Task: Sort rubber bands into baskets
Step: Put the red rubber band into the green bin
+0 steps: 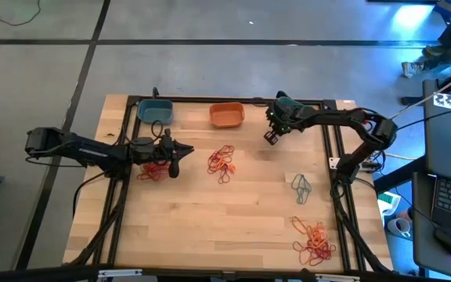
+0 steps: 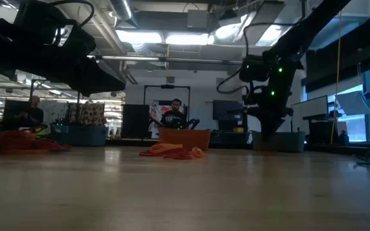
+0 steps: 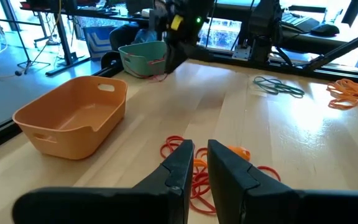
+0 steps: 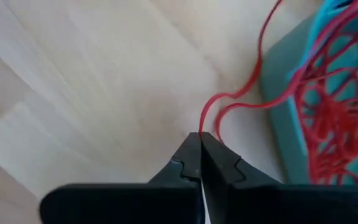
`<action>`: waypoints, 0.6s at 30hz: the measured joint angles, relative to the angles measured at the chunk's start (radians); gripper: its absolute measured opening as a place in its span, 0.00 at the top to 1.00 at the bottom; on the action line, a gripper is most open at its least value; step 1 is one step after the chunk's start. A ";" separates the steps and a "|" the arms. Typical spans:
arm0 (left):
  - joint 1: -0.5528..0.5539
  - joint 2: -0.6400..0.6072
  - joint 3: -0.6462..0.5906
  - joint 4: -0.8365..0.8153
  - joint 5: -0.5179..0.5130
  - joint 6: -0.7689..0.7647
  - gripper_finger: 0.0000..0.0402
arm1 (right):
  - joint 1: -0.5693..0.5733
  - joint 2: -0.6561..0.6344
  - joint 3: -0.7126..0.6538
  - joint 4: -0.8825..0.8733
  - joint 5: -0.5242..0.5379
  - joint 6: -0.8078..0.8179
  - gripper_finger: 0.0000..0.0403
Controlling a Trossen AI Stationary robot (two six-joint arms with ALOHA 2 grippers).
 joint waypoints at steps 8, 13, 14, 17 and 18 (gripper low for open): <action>0.000 0.000 0.000 0.000 0.000 0.000 0.89 | 0.001 -0.142 0.001 0.003 0.054 -0.023 0.99; 0.000 0.000 0.000 0.000 0.000 -0.005 0.89 | 0.001 -0.243 0.002 0.007 0.190 -0.065 0.99; 0.000 0.000 0.000 0.000 0.000 -0.005 0.89 | 0.001 -0.262 0.002 0.008 0.218 -0.071 0.99; 0.000 0.000 0.000 0.000 0.000 -0.006 0.89 | 0.000 -0.317 0.002 0.011 0.295 -0.097 0.99; 0.000 0.000 0.000 0.000 0.000 -0.006 0.89 | -0.001 -0.334 0.002 0.013 0.321 -0.104 0.99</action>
